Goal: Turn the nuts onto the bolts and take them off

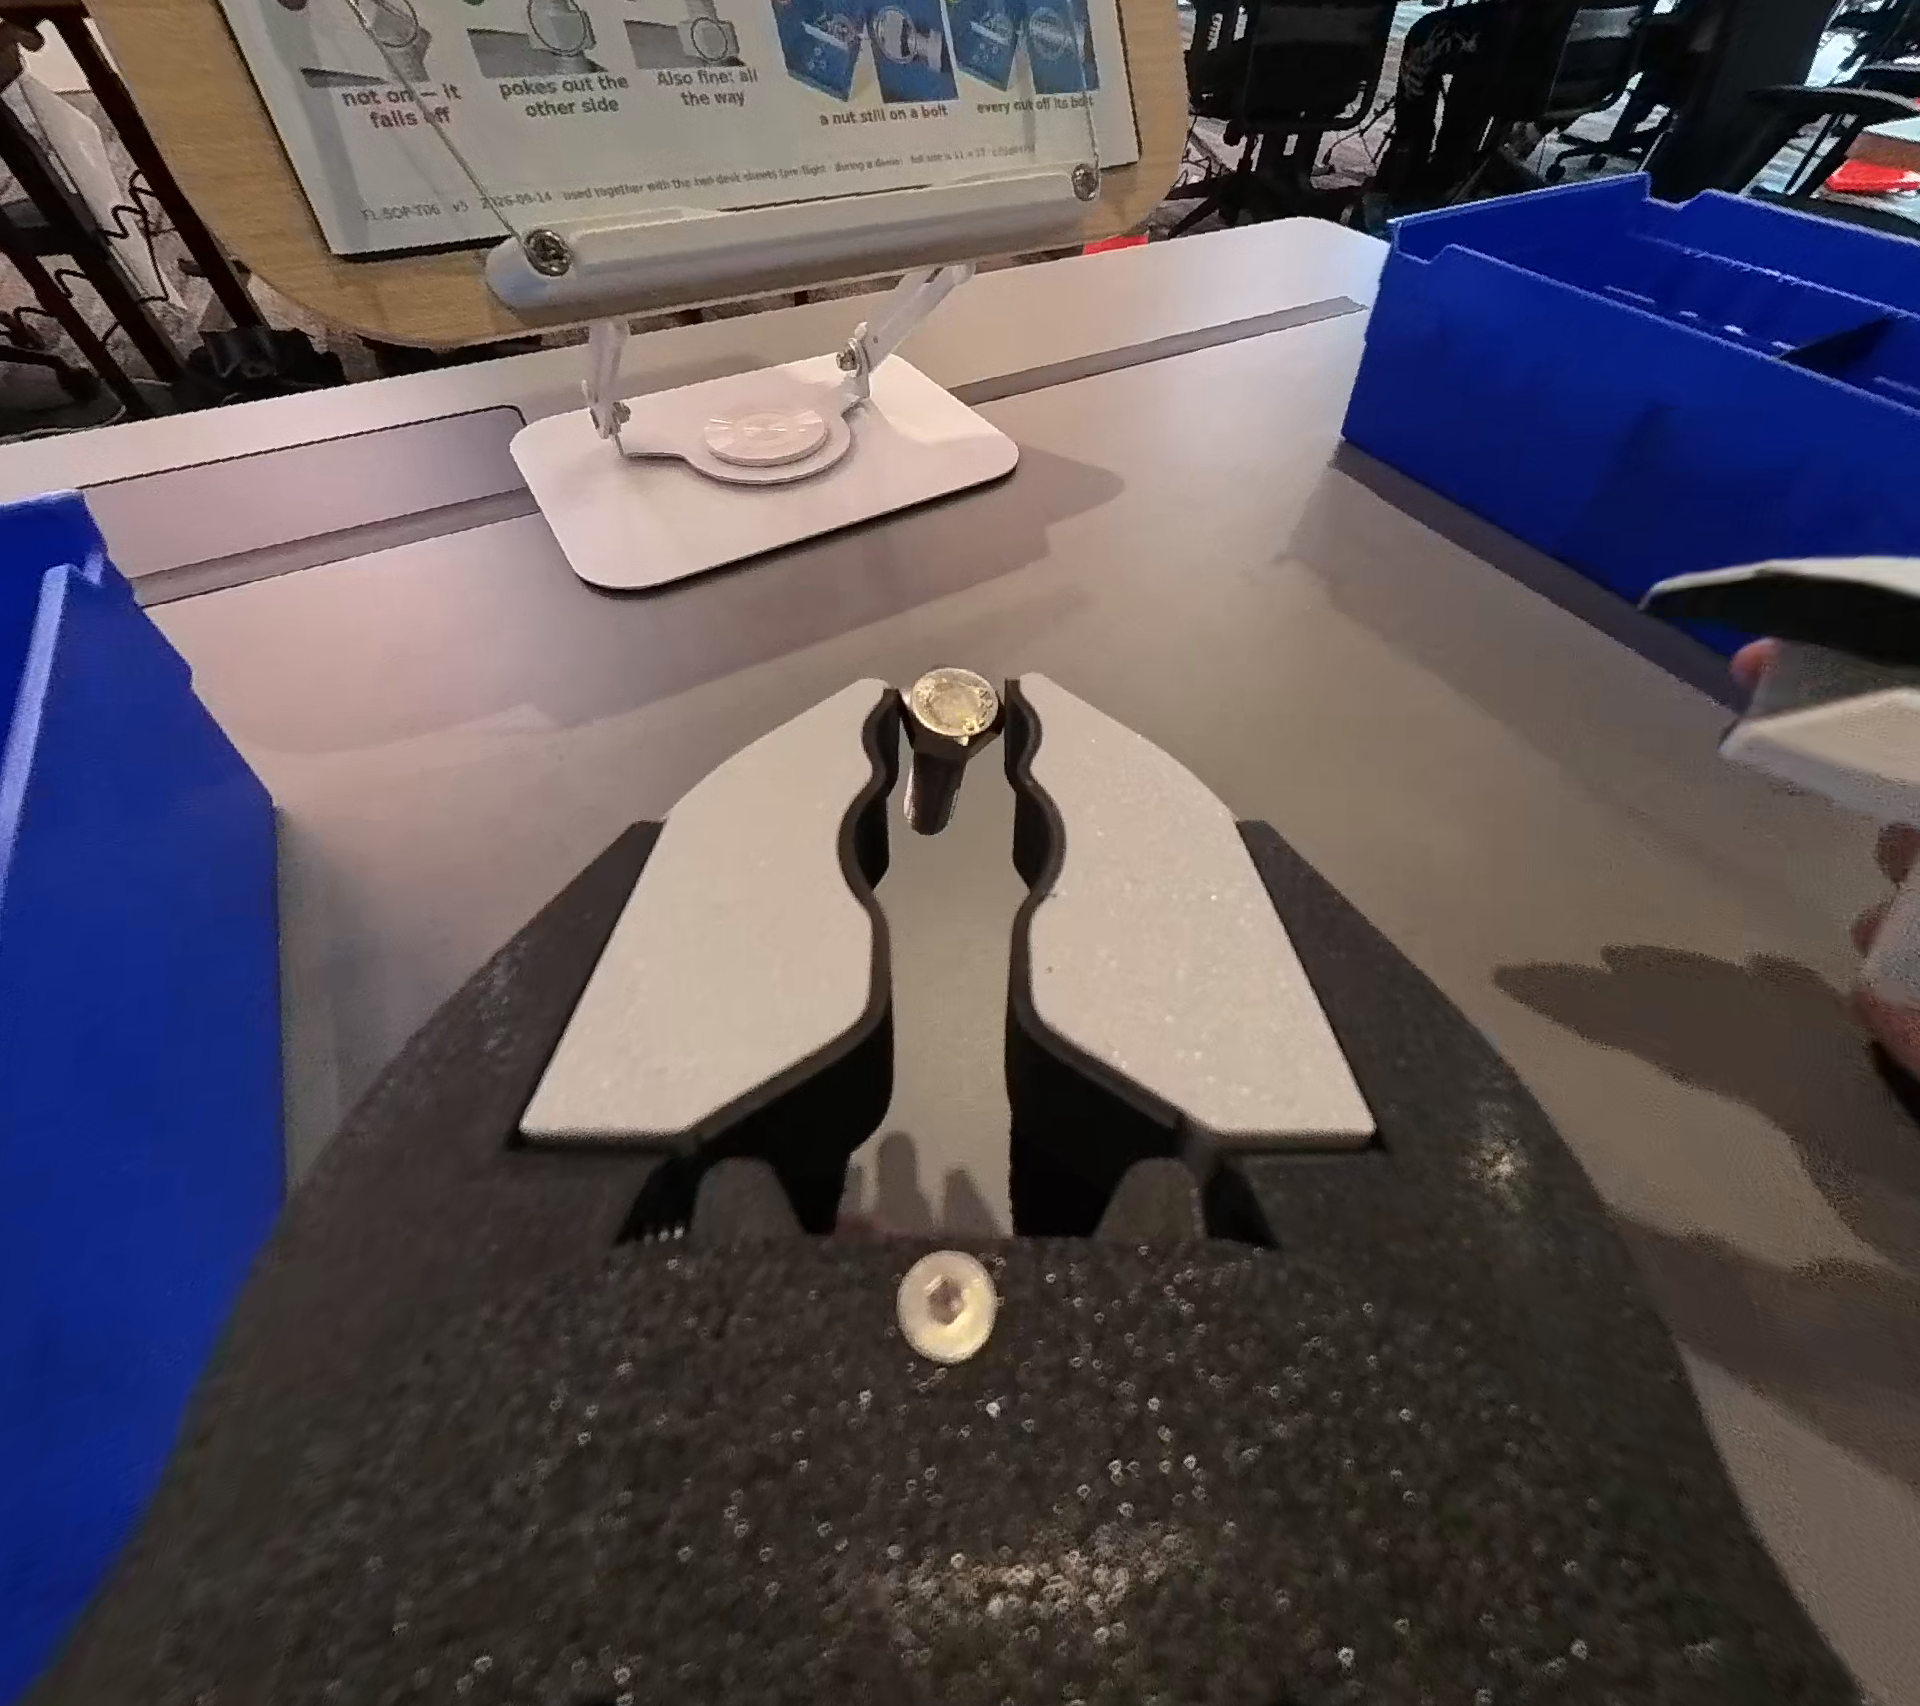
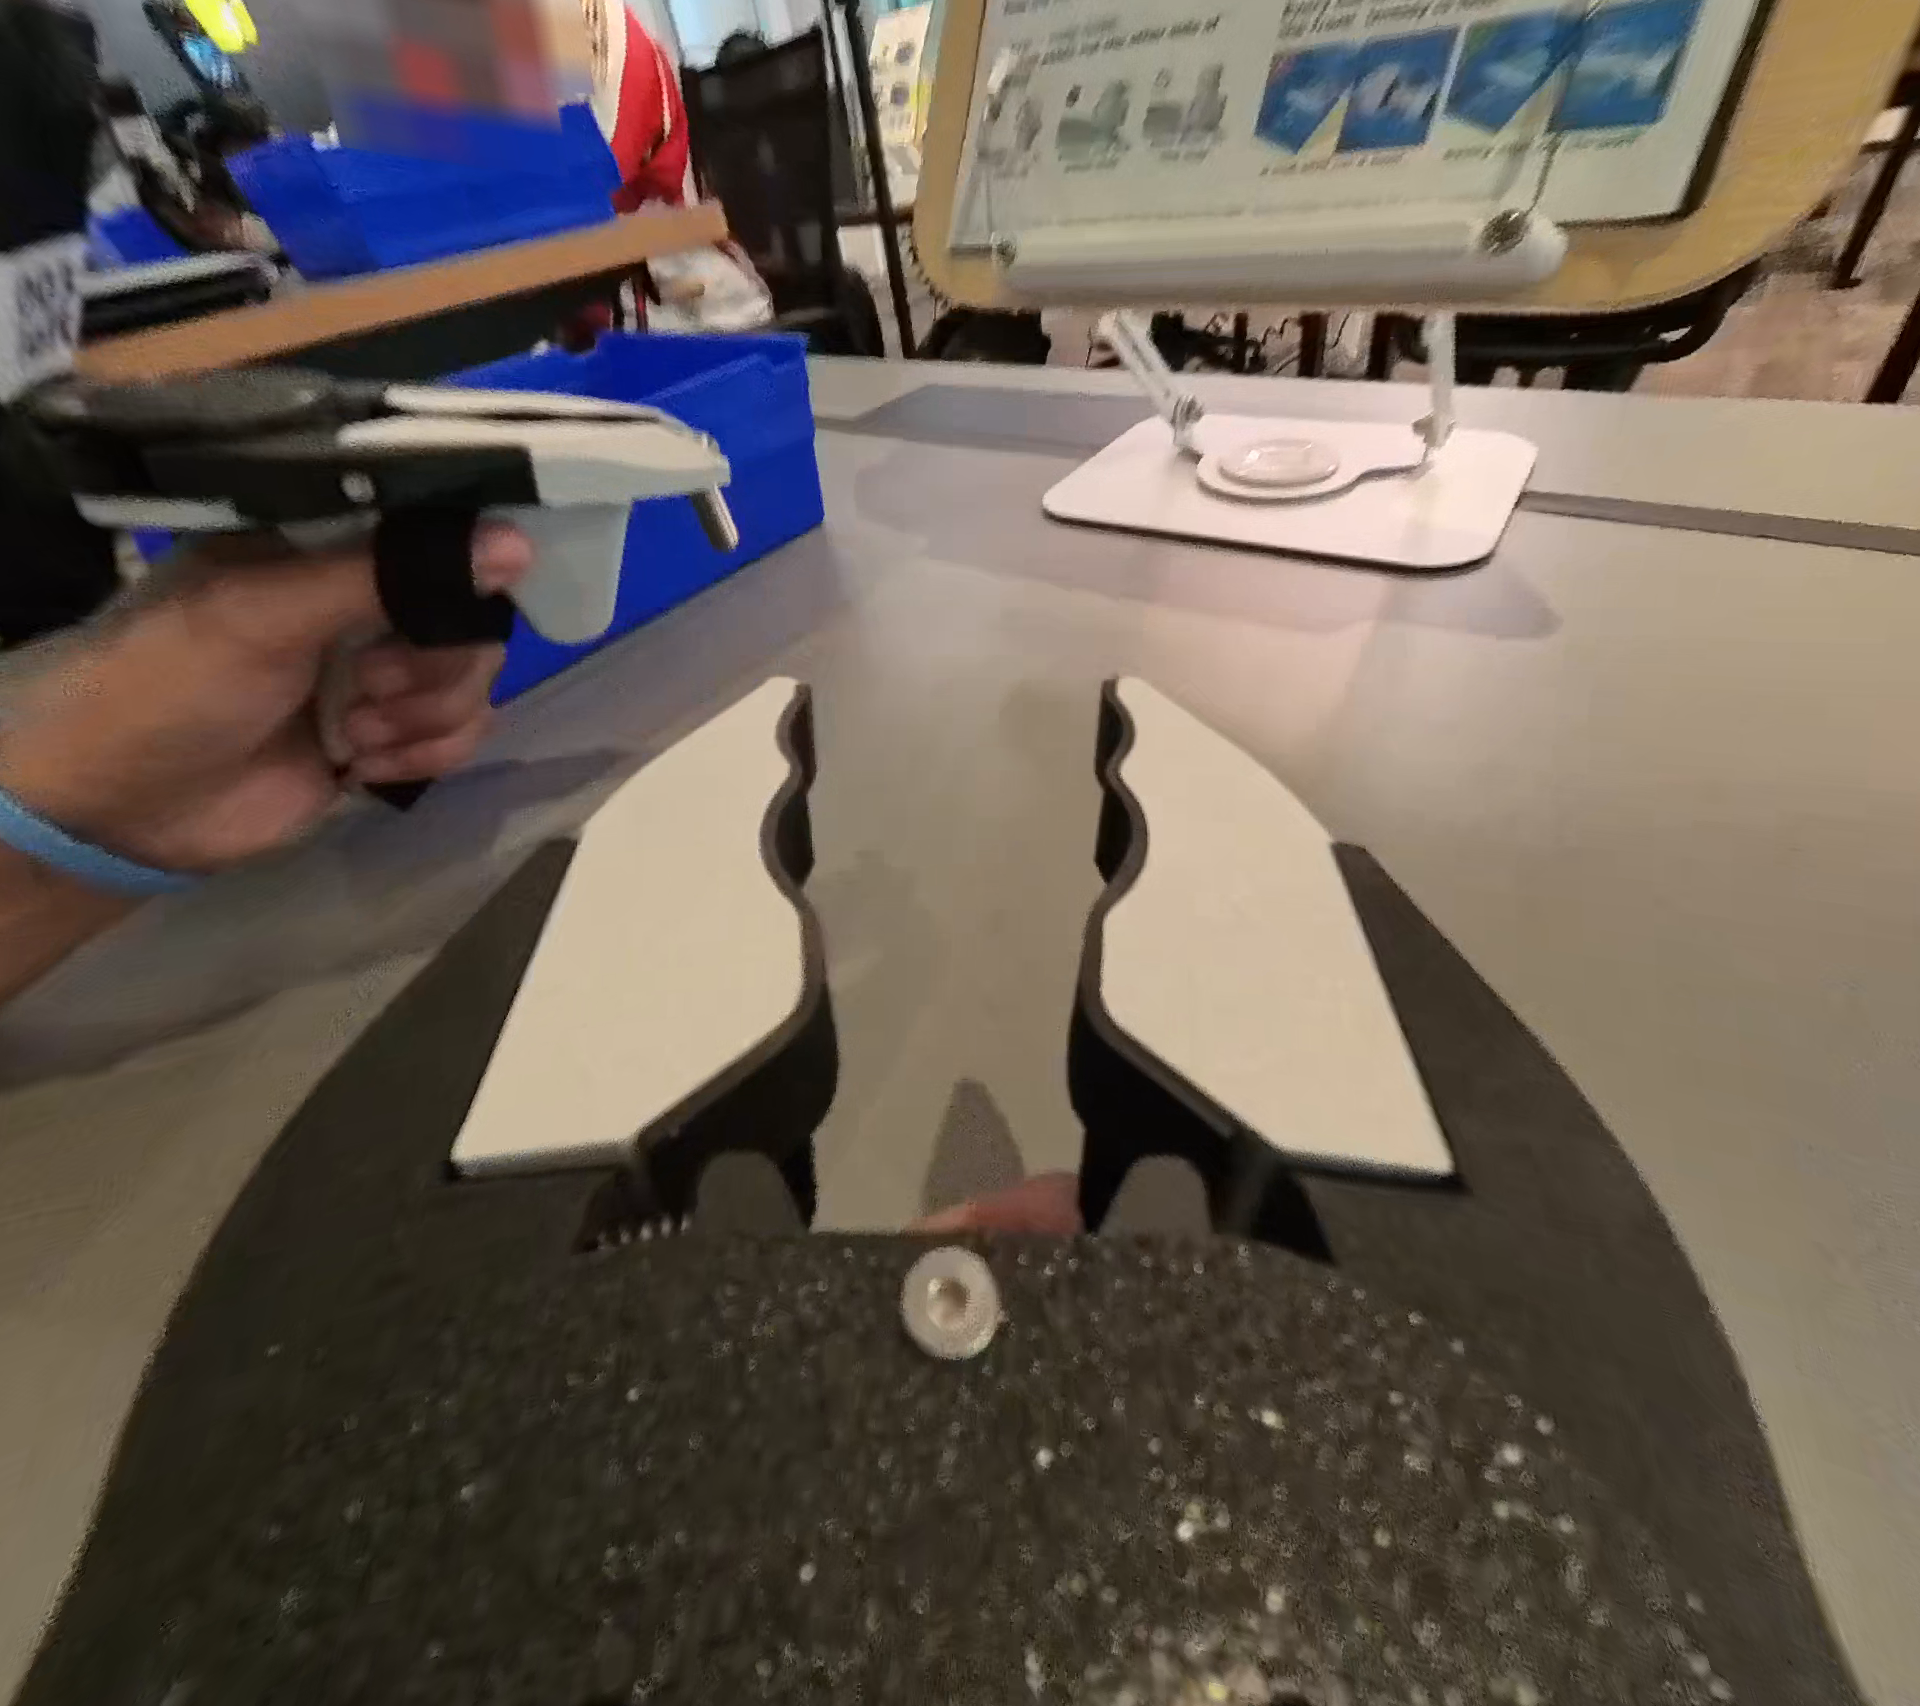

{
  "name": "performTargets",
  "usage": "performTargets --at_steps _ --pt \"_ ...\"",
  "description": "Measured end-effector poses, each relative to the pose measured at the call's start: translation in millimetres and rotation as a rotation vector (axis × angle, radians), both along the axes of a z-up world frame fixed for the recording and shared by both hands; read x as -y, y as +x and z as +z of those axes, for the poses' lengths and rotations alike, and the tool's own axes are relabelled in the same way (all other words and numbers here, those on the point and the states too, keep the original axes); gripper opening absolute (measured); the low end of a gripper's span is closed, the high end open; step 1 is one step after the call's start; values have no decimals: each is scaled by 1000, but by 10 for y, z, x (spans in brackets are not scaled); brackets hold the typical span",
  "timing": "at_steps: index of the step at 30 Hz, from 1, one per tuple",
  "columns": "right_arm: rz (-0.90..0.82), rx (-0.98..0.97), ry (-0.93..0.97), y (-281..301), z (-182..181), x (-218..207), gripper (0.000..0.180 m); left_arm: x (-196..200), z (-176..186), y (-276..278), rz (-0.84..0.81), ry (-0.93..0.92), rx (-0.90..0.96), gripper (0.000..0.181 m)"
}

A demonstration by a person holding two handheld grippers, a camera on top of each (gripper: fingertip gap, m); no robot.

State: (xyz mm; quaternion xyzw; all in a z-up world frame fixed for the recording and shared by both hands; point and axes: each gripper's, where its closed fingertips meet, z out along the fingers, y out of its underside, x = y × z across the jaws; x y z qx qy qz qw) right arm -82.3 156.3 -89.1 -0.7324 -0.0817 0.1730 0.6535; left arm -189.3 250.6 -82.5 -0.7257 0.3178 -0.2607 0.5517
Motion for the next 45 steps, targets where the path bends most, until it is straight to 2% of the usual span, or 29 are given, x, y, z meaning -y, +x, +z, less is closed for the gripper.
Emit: performTargets --at_steps 3,5,6,8,10,14,21,22,23,25,27,29,31,33,35,37,38,45 --pt "59 -10 33 -35 42 60 49 18 8 18 -28 -21 17 19" --pt "135 -21 55 -123 76 123 46 137 78 108 -139 -54 84 18" --pt "234 -31 64 -243 95 197 41 284 132 198 -264 -106 149 18" --pt "385 -55 84 -426 155 348 43 714 261 340 -605 -284 299 18" --pt "479 -72 125 -545 222 483 39 984 374 347 -815 -410 398 18" --pt "533 -26 71 -659 100 513 41 1184 340 354 -928 -386 342 18" --pt "632 -69 6 -830 43 577 41 1642 298 425 -1114 -354 272 18" --pt "645 -77 16 -843 62 597 35 1689 274 442 -1128 -351 258 18" --pt "674 -72 26 -863 73 637 11 1717 255 466 -1131 -344 248 18" --pt "678 -9 53 -849 79 662 10 1762 269 495 -1143 -338 260 18" --pt "658 -31 65 -821 110 648 10 1731 324 499 -1119 -296 282 19" --pt "643 -29 46 -793 85 611 10 1634 505 450 -1069 -225 377 37" --pt "587 -34 46 -718 86 543 10 1418 619 390 -941 -122 420 47" --pt "534 -47 39 -638 83 473 10 998 589 352 -667 20 354 47" --pt "440 -43 23 -525 49 363 10 423 525 177 -266 162 237 45" --pt "320 -6 14 -383 -2 251 10 -45 358 -167 129 231 28 38" --pt "272 11 12 -325 -19 215 10 -127 334 -267 219 251 -23 37" --pt "203 38 4 -250 -52 171 10 -113 313 -275 239 229 -14 38"
